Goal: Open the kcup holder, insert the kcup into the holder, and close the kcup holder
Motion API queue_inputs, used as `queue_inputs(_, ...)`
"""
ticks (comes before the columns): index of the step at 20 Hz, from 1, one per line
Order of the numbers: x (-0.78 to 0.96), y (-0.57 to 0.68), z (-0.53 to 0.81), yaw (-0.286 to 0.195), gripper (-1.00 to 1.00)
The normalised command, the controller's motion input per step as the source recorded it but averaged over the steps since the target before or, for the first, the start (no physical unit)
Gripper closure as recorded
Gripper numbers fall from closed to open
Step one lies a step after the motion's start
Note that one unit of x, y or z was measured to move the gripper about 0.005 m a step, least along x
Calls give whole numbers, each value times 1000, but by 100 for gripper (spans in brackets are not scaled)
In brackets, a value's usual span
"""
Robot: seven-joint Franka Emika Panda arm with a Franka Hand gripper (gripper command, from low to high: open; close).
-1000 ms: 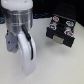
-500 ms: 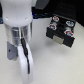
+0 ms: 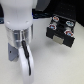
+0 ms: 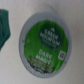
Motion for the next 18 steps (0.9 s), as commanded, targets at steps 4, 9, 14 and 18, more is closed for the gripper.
queue_inputs(4, 195, 202, 0, 0, -100)
queue_inputs(9, 155, -66, -54, -63, -100)
queue_inputs(14, 53, -77, -123, -54, -100)
queue_inputs(18, 77, -47, -72, -50, -100)
